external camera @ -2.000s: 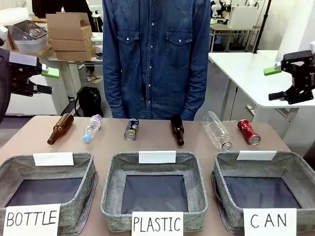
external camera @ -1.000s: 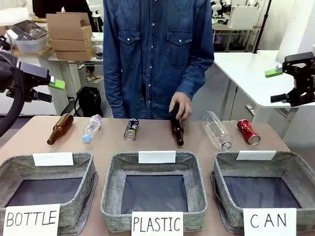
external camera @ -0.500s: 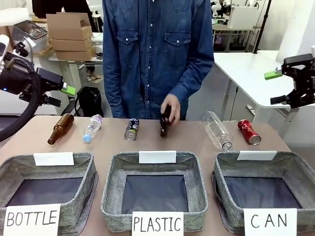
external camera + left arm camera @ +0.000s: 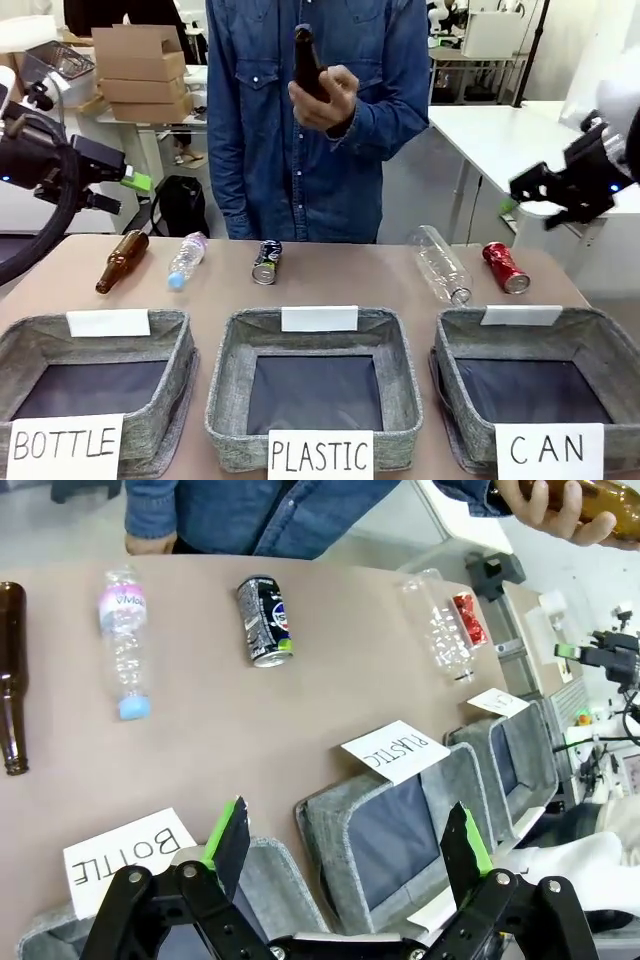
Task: Sort the can waste into the basket.
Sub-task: Pick up the can waste from the table and place it in the right Fabric basket.
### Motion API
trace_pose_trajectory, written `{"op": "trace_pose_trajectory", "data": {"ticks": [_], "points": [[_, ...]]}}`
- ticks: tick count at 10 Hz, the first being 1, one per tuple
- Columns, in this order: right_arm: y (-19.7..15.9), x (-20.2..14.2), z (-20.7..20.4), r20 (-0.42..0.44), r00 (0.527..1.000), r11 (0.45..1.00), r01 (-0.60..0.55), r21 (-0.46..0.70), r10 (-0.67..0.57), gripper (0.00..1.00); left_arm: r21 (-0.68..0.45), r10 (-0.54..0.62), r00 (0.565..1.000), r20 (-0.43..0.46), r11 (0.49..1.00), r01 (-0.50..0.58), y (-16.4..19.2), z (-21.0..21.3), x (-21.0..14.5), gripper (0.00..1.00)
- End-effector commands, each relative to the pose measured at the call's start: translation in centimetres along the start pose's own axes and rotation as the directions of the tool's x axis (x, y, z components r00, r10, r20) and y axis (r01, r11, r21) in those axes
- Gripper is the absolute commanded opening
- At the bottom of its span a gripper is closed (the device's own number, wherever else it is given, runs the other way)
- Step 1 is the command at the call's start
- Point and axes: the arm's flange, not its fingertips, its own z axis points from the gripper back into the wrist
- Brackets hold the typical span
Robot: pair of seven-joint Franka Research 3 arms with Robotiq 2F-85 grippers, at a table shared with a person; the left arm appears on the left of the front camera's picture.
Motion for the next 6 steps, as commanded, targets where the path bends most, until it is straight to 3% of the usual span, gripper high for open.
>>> {"op": "trace_pose_trajectory", "data": {"ticks": [1, 2, 3, 4, 6], "points": [[-0.8, 0.4, 2.8, 0.089, 0.942, 0.946, 0.322, 0.038, -0.324, 1.00, -0.015, 0.001, 1.000, 0.013, 1.000, 0.000, 0.0, 0.0, -0.5, 1.00], [0.0, 0.0, 0.0, 0.000, 1.000, 1.000, 0.000, 0.000, 0.000, 1.00, -0.015, 0.001, 1.000, 0.013, 1.000, 0.000, 0.0, 0.0, -0.5, 1.00], [1.3, -1.1, 0.9, 0.038, 0.996, 0.974, -0.074, -0.213, 0.084, 1.00, -0.015, 0.001, 1.000, 0.013, 1.000, 0.000, 0.0, 0.0, -0.5, 1.00], [0.5, 1.3, -1.3, -0.094, 0.993, 0.955, -0.098, -0.278, 0.075, 1.00, -0.015, 0.001, 1.000, 0.013, 1.000, 0.000, 0.0, 0.0, -0.5, 1.00], [-0.5, 3.6, -3.7, -0.174, 0.984, 0.950, -0.083, -0.302, 0.031, 1.00, 0.001, 0.001, 1.000, 0.000, 1.000, -0.001, 0.0, 0.0, -0.1, 1.00]]}}
